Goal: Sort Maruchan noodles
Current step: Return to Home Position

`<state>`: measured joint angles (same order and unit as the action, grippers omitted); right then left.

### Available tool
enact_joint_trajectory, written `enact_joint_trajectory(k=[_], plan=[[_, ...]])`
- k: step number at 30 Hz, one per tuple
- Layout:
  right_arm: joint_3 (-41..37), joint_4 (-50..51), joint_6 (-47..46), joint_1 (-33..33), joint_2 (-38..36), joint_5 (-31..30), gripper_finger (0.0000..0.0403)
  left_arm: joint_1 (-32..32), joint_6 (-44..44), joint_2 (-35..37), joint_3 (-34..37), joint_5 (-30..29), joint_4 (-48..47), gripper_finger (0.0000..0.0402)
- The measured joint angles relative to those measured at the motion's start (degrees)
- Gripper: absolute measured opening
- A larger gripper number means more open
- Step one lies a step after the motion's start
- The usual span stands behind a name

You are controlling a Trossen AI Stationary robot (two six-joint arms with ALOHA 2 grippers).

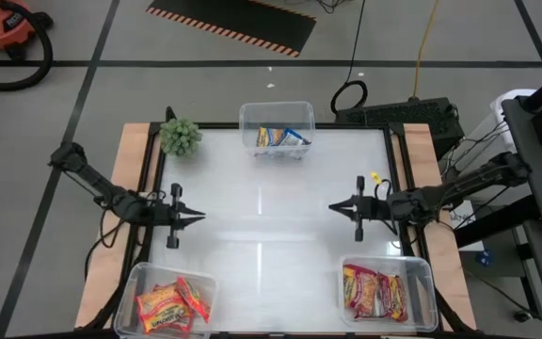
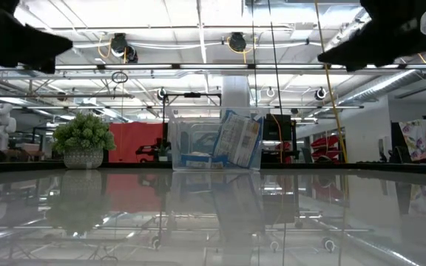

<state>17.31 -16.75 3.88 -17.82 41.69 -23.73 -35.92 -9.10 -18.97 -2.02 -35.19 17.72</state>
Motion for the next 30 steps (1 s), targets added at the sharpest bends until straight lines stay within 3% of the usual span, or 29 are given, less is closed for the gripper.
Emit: enact_joint_trajectory(k=[14,18,22,30], plan=[[-11.5,-8.7,0.3,2.5,-9.3,0.0,0.0000,10.9,4.3,2.6,1.5,11.2,-5.7,0.0040],[-11.6,-7.3,0.3,2.5,-12.2,0.3,0.0000,12.9,7.4,2.6,1.5,11.8,-8.0,0.0040],[-11.6,-4.5,0.4,2.5,-15.3,4.4,0.0000,13.5,8.4,2.6,1.5,11.8,-9.7,0.0040],[-11.6,-1.9,0.1,2.5,-19.7,4.5,0.0000,13.5,6.9,2.6,1.4,13.2,-8.6,0.0040]])
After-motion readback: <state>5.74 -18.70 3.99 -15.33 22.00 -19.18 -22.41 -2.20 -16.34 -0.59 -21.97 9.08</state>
